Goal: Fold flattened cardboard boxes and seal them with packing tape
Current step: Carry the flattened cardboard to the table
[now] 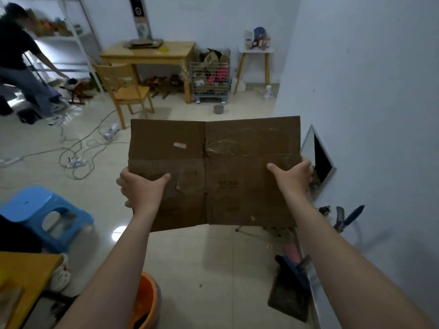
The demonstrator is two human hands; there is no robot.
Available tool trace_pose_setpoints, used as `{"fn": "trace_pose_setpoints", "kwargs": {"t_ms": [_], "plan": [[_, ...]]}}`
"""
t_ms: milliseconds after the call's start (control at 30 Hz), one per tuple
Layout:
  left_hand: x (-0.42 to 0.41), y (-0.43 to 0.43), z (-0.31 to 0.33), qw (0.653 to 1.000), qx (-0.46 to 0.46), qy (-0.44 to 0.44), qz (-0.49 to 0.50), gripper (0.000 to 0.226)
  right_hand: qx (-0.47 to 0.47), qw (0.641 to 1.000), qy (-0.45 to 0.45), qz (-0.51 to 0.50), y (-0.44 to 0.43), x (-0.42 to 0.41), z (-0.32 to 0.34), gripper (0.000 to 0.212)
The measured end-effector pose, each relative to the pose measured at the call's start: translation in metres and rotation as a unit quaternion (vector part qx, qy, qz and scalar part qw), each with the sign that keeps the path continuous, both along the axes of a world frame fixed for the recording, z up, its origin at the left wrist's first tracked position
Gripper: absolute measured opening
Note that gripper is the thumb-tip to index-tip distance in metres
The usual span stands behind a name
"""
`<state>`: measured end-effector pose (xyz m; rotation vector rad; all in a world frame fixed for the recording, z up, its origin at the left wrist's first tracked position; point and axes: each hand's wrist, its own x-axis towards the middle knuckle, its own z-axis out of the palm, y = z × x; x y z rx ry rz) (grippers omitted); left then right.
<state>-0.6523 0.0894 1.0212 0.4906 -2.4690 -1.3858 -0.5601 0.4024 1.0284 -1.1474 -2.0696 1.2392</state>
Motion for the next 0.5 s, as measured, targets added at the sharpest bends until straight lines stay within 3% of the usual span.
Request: {"fn": "trace_pose_setpoints", "kwargs": {"t_ms": [300, 500], "plan": [[-0.168, 0.012, 0.012, 0.999, -0.007, 0.026, -0.019, 0.092, 0.027, 0.999, 0.029, -0.011, 0.008, -0.152, 0.009, 0.087], [-0.316, 0.033, 0.003, 0.999, -0.027, 0.041, -0.002, 0.091, 0.031, 0.998, 0.047, -0.014, 0.025, -0.306, -0.006, 0.088]]}}
